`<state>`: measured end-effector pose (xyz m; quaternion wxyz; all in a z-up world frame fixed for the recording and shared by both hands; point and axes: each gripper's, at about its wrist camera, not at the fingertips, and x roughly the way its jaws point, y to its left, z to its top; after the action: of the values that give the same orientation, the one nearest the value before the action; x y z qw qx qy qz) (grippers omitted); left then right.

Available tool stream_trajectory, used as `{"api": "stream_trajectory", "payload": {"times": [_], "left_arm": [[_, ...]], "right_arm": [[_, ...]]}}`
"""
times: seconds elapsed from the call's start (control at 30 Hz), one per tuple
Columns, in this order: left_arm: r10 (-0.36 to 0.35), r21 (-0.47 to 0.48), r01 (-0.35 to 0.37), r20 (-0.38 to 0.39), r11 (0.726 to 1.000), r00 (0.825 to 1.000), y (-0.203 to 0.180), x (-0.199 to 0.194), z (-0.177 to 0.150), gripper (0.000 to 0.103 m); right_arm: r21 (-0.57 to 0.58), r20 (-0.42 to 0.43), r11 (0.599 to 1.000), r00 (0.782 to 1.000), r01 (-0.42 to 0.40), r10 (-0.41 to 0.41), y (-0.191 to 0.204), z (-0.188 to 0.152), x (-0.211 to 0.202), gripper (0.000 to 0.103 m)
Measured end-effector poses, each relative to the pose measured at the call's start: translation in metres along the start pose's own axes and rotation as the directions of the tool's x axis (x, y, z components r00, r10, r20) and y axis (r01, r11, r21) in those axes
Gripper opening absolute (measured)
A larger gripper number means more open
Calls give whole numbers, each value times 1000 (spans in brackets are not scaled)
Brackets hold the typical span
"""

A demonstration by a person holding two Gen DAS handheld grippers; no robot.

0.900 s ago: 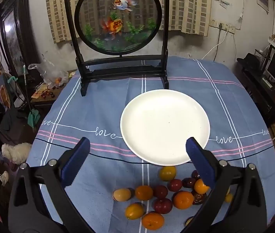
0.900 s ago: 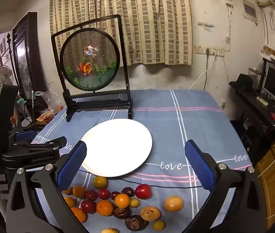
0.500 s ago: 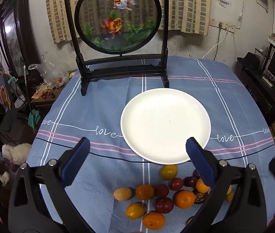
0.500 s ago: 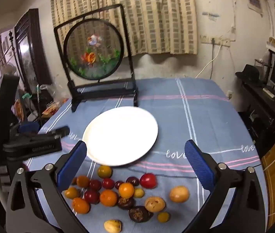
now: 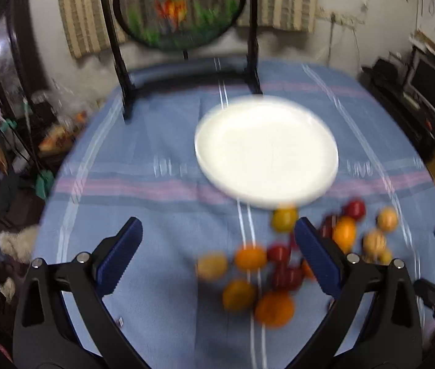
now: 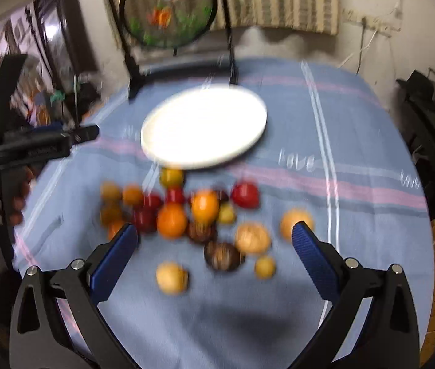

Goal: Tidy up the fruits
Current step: 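Move both grippers toward the fruit cluster in front of the plate, then grasp a tangerine with the left gripper while the right gripper grasps a pale yellow fruit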

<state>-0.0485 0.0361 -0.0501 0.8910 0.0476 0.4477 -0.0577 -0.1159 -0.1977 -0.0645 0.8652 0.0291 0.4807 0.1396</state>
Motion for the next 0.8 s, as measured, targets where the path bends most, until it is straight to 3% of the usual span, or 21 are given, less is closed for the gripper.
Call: {"api": "stream_trajectory", "payload": {"times": [0.07, 0.17, 0.33, 0.63, 0.8], "left_arm": [[-16, 0, 16, -51, 1000, 999, 6, 4, -21, 101], [-63, 8, 64, -91, 998, 994, 11, 5, -52, 101], [-128, 14, 132, -164, 991, 978, 1, 15, -82, 101], [-174, -23, 174, -228, 985, 958, -23, 45, -96, 101], [-178, -40, 174, -235, 984, 955, -31, 54, -91, 100]], "right_arm": [[14, -52, 999, 998, -31, 32, 3, -18, 10, 101], [-7, -104, 997, 992, -72, 71, 15, -29, 21, 90], [-25, -206, 993, 973, -113, 105, 30, -38, 55, 57], [3, -227, 993, 967, -116, 114, 31, -37, 77, 56], [-9, -230, 992, 966, -126, 121, 35, -35, 90, 54]]}}
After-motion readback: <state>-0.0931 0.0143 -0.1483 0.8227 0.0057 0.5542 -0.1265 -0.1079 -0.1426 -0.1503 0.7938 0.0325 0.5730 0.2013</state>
